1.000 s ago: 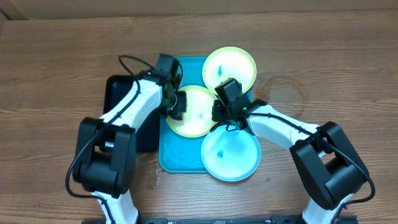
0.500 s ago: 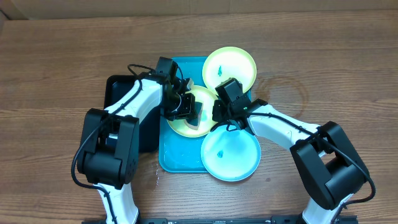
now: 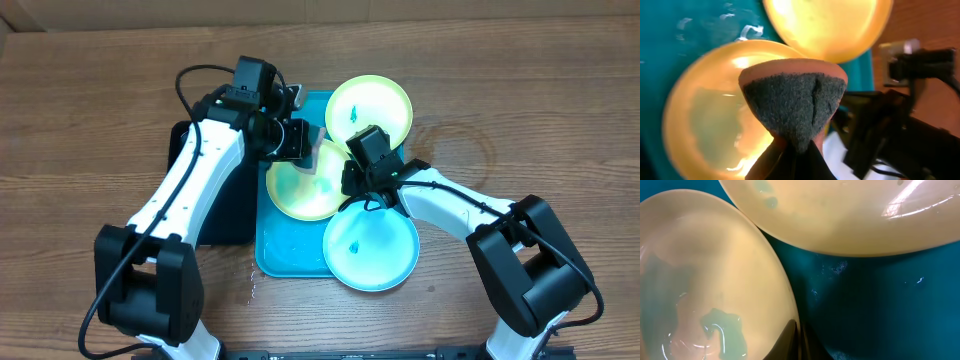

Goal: Clean dirty plates on tray and stack at the side
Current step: 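Continue scrubbing the yellow plate with the left gripper's sponge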

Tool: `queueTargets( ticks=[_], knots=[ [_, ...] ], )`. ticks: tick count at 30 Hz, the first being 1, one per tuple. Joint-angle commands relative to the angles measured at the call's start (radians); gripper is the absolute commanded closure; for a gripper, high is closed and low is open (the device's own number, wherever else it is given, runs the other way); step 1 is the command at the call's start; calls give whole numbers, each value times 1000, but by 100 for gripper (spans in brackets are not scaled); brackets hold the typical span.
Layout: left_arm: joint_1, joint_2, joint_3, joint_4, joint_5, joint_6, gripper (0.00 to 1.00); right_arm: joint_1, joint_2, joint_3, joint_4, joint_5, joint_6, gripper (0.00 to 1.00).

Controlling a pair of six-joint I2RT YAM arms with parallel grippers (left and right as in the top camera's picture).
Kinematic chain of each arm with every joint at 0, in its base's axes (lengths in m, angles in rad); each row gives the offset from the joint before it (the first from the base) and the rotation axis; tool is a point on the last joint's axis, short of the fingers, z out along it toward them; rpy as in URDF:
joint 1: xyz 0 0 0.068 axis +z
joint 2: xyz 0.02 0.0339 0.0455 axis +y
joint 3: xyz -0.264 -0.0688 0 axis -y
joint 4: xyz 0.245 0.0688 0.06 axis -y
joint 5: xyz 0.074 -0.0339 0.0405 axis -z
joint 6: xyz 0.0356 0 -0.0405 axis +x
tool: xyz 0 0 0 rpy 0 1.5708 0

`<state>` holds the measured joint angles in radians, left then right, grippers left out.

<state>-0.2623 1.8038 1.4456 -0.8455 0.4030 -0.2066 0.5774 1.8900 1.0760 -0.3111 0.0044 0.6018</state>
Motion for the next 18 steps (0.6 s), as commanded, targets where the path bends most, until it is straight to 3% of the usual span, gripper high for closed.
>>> queueTargets(
  ticks=[1, 6, 18],
  knots=[
    [-26, 28, -19, 4, -177, 19, 96, 1, -3, 11, 0, -6, 0, 96],
    [-41, 92, -46, 11, -286, 11, 96, 1, -3, 11, -1, -6, 0, 96],
    [-40, 238, -47, 31, -290, -10, 96, 1, -3, 11, -1, -6, 0, 96]
  ],
)
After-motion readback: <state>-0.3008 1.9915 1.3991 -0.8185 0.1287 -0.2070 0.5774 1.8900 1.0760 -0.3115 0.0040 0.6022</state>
